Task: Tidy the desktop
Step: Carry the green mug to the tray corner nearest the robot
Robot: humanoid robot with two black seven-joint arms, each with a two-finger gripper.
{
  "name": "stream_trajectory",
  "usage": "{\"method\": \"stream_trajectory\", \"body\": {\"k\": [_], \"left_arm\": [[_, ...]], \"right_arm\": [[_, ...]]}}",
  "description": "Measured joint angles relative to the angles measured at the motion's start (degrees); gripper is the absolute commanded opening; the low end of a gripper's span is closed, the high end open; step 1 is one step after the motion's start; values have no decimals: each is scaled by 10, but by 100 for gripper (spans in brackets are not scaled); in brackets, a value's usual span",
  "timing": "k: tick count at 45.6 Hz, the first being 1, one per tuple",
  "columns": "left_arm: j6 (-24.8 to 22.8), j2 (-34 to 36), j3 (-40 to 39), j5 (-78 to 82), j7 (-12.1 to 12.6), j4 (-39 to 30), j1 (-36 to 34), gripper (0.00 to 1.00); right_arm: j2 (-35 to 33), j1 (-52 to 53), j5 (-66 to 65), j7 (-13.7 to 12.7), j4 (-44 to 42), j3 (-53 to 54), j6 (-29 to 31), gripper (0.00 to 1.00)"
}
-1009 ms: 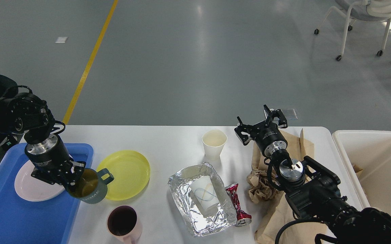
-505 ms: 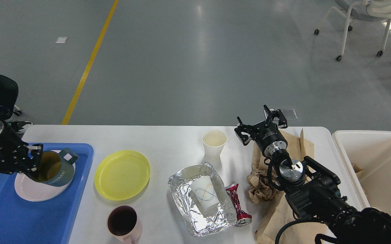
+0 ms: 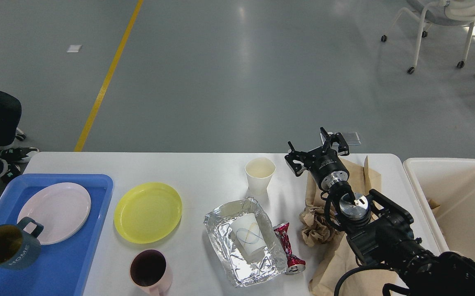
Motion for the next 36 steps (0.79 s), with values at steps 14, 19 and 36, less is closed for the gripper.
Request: {"method": "stream_trajectory", "body": {"k": [14,19,36], "left_arm": [[0,7,14,1,-2,40,49,0],[0,8,11,1,-2,65,67,0],[0,-8,-36,0,-2,113,123,0]], "right_arm": [[0,0,0,0,0,0,0,100],[0,0,0,0,0,0,0,100],[0,0,0,0,0,0,0,100]]}}
